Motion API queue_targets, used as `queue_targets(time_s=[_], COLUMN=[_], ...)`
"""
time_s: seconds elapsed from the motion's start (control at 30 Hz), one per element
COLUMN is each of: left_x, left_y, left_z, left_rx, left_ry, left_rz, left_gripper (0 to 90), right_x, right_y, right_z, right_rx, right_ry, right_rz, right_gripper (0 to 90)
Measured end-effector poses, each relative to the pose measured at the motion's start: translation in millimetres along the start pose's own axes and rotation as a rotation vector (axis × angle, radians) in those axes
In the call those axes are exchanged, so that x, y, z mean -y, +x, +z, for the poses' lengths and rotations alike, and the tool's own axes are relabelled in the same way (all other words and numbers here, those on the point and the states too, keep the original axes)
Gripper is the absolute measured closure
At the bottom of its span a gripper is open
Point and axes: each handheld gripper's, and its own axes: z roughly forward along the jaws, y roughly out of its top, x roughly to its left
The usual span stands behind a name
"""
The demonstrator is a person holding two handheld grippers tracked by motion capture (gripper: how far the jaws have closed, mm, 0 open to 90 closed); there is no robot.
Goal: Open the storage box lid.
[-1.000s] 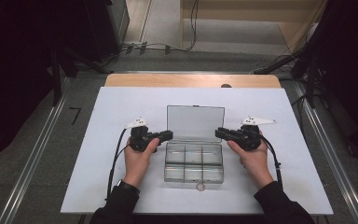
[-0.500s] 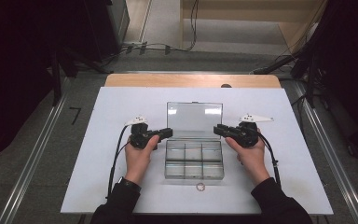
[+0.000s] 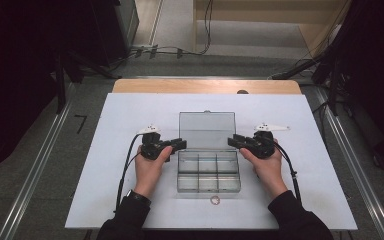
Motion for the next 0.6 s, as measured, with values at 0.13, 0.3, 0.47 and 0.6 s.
queue_targets(time_s=[0.13, 0.3, 0.47, 0.6], left_x=[0.2, 0.8, 0.9, 0.9], left_y=[-1.0, -1.2, -1.2, -1.1], left_z=[0.8, 2.9, 3.4, 3.3], left_rx=[-0.024, -0.021, -0.028, -0.036], left_ry=[0.007, 0.013, 0.016, 0.018], left_rz=[0.004, -0.018, -0.024, -0.026], left_gripper=[61.1, 58.3, 55.2, 51.1], right_x=[0.9, 1.9, 2.7, 3.9], right_y=[-1.9, -3.7, -5.2, -7.5], right_z=[1.4, 2.7, 4.0, 5.7], right_rx=[-0.006, -0.017, -0.029, -0.047], right_ry=[0.009, 0.023, 0.034, 0.044], right_rz=[0.023, 0.056, 0.065, 0.087], right_gripper=[56.1, 54.9, 52.5, 50.6])
